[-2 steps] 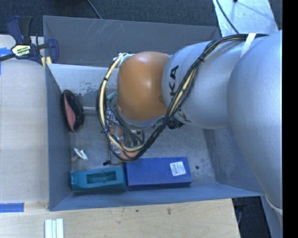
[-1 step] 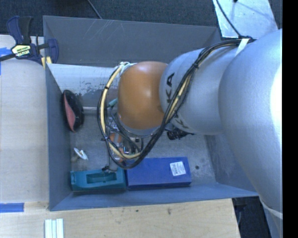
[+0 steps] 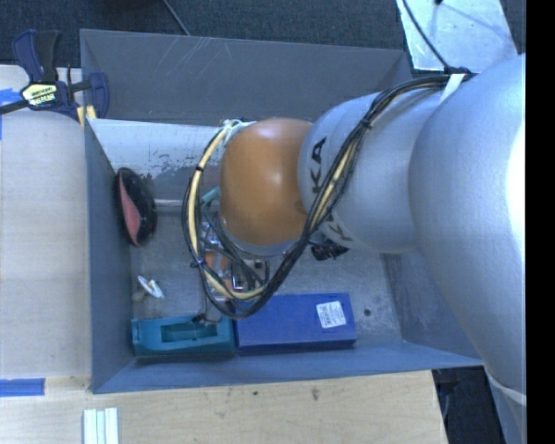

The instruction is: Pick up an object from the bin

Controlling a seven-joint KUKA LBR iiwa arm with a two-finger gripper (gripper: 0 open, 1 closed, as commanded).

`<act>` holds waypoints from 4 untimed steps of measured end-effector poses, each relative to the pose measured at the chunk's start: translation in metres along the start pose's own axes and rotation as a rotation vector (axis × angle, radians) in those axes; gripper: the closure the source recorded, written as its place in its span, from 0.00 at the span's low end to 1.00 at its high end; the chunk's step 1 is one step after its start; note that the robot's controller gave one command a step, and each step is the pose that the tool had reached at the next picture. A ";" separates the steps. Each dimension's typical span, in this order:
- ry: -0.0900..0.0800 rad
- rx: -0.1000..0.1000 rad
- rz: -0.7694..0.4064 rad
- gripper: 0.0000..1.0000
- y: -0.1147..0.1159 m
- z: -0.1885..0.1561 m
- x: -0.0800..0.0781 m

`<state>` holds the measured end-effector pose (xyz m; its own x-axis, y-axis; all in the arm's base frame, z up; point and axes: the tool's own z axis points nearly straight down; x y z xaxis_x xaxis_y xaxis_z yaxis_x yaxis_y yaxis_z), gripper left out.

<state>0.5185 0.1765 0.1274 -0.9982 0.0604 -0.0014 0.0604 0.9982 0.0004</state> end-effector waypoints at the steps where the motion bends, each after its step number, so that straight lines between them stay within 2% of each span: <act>1: 0.002 0.001 -0.325 0.00 0.002 -0.001 0.020; 2: 0.002 0.000 -0.427 0.00 0.004 -0.001 0.024; 3: -0.006 -0.006 -0.572 0.00 -0.006 0.042 -0.018; 4: -0.027 0.001 -0.559 0.00 -0.014 0.045 -0.021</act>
Offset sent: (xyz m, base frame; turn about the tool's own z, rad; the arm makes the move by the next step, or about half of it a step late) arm -0.0344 0.0148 -0.0044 -0.0066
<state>0.5390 0.1610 0.0825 -0.8779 -0.4781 -0.0264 -0.4781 0.8783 -0.0083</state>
